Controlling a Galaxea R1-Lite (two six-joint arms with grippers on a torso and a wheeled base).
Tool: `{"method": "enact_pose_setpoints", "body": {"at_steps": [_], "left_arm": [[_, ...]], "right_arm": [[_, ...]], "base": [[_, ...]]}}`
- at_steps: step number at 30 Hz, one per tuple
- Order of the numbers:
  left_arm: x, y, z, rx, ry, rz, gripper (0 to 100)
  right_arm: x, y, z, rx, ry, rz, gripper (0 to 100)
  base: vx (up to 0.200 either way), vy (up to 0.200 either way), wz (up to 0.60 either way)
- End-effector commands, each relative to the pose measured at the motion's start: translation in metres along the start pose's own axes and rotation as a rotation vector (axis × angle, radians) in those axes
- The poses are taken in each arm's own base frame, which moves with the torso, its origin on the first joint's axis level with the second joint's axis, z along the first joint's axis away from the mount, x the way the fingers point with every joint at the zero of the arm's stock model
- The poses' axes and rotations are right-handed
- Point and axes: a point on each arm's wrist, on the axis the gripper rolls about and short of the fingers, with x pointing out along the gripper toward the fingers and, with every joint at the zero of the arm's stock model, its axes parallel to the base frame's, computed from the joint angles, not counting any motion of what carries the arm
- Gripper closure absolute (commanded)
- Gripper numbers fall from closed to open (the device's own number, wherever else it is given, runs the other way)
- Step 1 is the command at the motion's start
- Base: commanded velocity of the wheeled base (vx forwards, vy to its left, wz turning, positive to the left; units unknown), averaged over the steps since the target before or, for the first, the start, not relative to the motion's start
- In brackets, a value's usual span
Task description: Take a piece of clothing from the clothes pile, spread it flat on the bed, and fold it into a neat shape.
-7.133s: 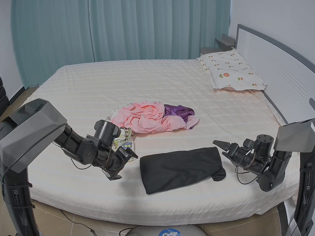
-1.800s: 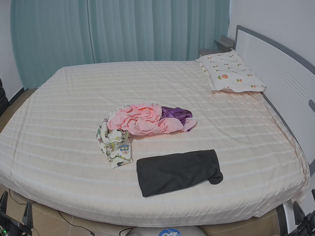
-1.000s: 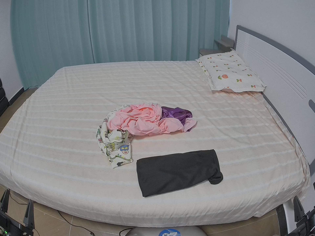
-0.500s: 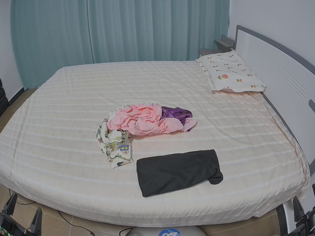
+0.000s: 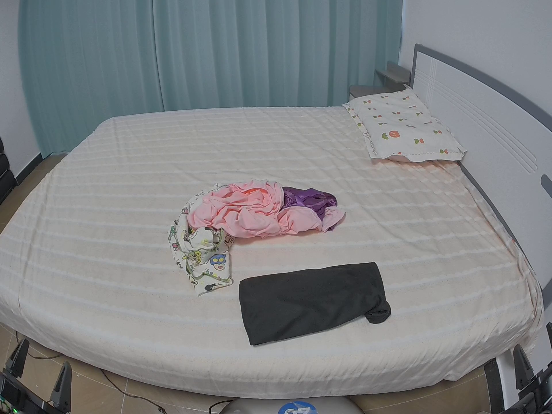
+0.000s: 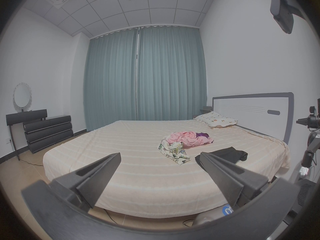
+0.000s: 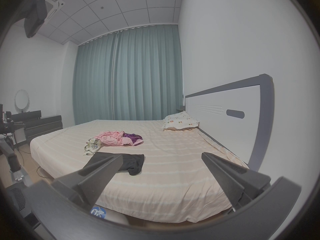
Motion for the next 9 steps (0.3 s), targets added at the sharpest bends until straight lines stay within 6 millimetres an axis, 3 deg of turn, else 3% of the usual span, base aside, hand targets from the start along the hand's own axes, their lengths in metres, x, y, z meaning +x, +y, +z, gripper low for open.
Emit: {"method": "enact_pose_setpoints", "body": {"at_steps": [1, 9], "left_arm": [[0.0012, 0.0000, -0.0044, 0.001, 0.015, 0.001, 0], [0.0013, 0.0000, -0.0048, 0.000, 0.016, 0.001, 0]], "right_arm": [[0.0003, 0.0000, -0.0052, -0.001, 0.005, 0.000, 0], [0.0003, 0.0002, -0.0051, -0.003, 0.003, 0.008, 0]], "base": [[0.000, 0.000, 0.00], [0.000, 0.000, 0.00]]}}
